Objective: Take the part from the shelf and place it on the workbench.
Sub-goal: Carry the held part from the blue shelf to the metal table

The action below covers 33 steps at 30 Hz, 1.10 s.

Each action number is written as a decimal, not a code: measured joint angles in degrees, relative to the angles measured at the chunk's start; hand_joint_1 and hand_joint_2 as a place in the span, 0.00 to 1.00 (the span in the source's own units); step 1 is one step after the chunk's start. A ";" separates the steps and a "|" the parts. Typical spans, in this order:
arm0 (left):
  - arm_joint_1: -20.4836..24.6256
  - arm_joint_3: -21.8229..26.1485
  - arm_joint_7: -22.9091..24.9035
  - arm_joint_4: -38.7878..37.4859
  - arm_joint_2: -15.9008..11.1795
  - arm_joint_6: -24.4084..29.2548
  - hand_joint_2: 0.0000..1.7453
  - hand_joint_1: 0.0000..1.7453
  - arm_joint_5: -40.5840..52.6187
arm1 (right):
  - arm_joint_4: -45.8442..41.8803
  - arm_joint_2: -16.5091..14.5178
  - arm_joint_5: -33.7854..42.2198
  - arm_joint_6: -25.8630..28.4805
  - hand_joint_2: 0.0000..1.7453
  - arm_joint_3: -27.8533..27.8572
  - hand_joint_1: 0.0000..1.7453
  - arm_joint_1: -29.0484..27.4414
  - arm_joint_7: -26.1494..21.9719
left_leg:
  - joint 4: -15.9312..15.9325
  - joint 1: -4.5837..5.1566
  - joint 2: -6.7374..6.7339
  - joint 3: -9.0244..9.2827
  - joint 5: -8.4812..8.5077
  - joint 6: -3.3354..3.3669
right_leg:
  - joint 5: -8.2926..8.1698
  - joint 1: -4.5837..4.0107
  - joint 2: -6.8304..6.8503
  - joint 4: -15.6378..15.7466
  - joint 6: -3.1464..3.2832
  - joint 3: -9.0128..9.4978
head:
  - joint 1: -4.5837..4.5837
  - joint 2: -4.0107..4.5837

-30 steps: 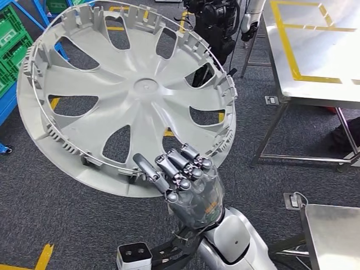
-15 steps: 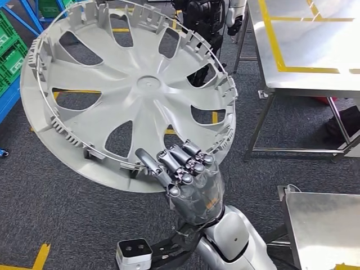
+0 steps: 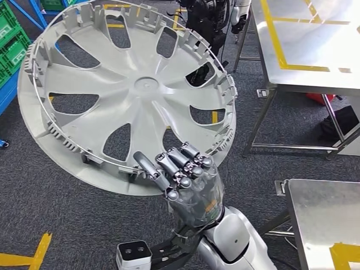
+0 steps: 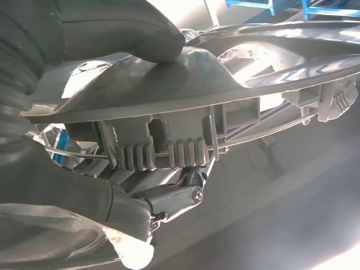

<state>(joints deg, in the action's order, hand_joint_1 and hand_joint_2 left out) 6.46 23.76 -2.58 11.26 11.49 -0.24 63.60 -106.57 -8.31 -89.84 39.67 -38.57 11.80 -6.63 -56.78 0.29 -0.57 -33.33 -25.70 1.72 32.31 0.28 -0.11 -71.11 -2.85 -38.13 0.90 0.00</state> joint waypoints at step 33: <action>-0.03 -0.07 0.44 0.02 -0.02 0.07 1.00 0.00 -0.42 | 0.00 -0.11 -0.02 0.00 1.00 -0.14 1.00 0.11 0.38 | 0.13 -0.21 0.29 1.55 -1.23 -0.20 | -0.01 -0.10 0.18 0.72 0.73 -0.22 | -0.17 0.00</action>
<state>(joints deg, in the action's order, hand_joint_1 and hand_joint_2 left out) 6.43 23.69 -2.14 11.28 11.47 -0.17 63.19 -106.57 -8.41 -89.85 39.67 -38.71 11.91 -6.25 -56.65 0.07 -0.28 -31.78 -26.94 1.52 32.30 0.18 0.07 -70.39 -2.12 -38.35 0.72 0.00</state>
